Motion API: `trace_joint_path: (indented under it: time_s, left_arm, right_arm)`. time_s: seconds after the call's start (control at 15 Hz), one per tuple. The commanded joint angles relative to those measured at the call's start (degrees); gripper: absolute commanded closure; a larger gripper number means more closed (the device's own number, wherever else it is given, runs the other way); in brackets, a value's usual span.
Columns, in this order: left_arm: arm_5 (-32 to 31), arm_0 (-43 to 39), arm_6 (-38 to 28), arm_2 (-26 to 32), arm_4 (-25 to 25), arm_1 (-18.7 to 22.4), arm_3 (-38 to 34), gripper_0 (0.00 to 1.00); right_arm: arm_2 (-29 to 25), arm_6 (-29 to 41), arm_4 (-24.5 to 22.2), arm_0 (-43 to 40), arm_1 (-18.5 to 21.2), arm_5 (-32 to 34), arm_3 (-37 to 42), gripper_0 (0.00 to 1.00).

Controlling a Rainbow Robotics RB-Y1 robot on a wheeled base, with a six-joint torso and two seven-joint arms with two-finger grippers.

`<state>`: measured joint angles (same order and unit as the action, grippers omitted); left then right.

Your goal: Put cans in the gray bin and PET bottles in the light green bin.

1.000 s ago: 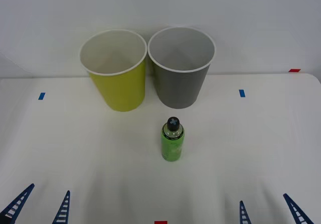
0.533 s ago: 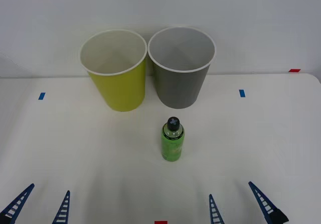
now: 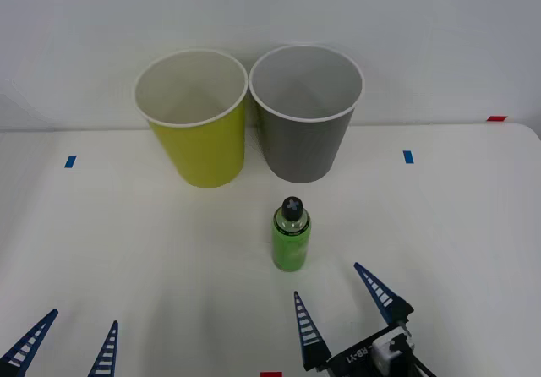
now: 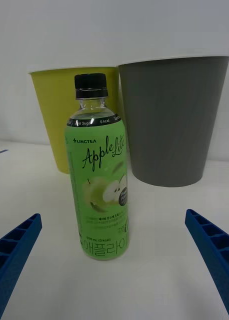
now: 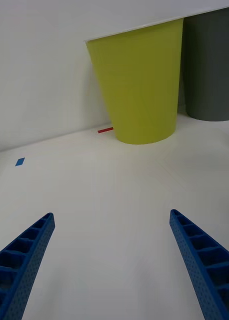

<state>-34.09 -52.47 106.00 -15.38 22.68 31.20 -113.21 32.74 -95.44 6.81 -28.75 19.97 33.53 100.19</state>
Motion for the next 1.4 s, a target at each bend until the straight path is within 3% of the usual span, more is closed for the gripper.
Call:
trace_joint_path:
  time_s: [0.07,0.33,1.0,1.07,1.13,1.2,1.4]
  left_arm:
    - [-0.01,0.0,0.0,0.0,0.0,0.0,0.0,0.21]
    - [-0.01,0.0,0.0,0.0,0.0,0.0,0.0,0.21]
    - [-0.01,0.0,0.0,0.0,0.0,0.0,0.0,0.21]
    - [-0.01,0.0,0.0,0.0,0.0,0.0,0.0,0.21]
    - [-0.01,0.0,0.0,0.0,0.0,0.0,0.0,0.21]
    - [-0.01,0.0,0.0,0.0,0.0,0.0,0.0,0.21]
    - [-0.01,0.0,0.0,0.0,0.0,0.0,0.0,0.21]
  right_arm:
    - [0.13,-0.18,0.13,3.79,-3.1,-5.06,0.0,0.0]
    - [-0.83,0.0,0.31,8.97,-5.38,-12.62,0.0,0.0]
    - [-1.97,0.61,1.54,15.65,-6.35,-18.42,0.0,0.0]
    - [-1.8,0.61,1.54,15.91,-6.61,-18.51,0.0,0.25]
    - [-1.8,0.61,1.63,16.0,-6.88,-18.51,0.0,0.81]
    - [-1.8,0.61,1.63,16.0,-6.96,-18.51,0.0,0.87]
    - [-1.62,1.14,2.6,15.91,-7.05,-18.51,0.0,0.94]
